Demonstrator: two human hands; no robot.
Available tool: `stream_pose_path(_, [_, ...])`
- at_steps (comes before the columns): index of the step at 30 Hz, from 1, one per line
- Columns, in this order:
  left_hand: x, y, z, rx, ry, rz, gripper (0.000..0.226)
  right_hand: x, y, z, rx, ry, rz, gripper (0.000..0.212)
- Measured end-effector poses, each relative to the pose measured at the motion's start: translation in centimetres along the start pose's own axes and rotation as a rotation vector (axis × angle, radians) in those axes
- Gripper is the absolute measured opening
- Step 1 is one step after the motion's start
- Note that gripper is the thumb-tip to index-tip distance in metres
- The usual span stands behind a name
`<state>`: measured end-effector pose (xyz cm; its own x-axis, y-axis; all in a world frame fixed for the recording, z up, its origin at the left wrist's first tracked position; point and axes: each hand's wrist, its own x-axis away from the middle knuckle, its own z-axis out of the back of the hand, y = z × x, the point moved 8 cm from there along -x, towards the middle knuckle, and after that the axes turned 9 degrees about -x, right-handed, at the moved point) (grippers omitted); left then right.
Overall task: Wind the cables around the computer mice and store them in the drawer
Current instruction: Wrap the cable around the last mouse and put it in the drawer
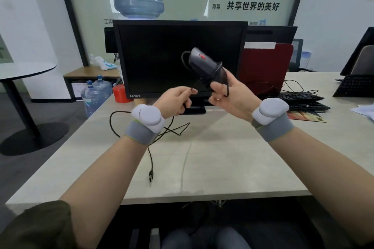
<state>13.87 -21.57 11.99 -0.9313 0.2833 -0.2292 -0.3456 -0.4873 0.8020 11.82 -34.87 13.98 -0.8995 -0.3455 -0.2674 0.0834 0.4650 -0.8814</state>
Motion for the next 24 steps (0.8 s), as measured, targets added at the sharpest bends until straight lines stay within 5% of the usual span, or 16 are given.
stream_pose_path(4, [1.2,-1.1,-1.6,-0.31,-0.178,0.162,0.025,-0.7,-1.6,4.2,0.077,0.342,0.137,0.06])
stream_pose_path(8, [1.8,1.1,-1.6,-0.635,-0.127,-0.052,0.026,0.0,-3.8,8.1,0.856,0.566,0.124,0.071])
stream_pose_path(14, [1.5,5.4,-0.2,-0.714,0.075,-0.346,0.019,0.0,-0.1,4.6,1.526,0.086,0.051,0.072])
stream_pose_path(16, [1.0,5.4,0.7,-0.576,0.113,-0.344,0.01,0.5,1.2,3.5,1.521,-0.06,-0.002,0.076])
stream_pose_path(19, [0.3,4.5,1.2,-0.449,0.094,-0.311,0.002,1.6,1.9,2.3,1.105,-0.183,-0.101,0.076])
stream_pose_path(24, [0.4,3.7,1.9,-0.16,0.101,-0.301,0.017,2.3,1.5,1.1,0.733,-0.235,-0.105,0.075])
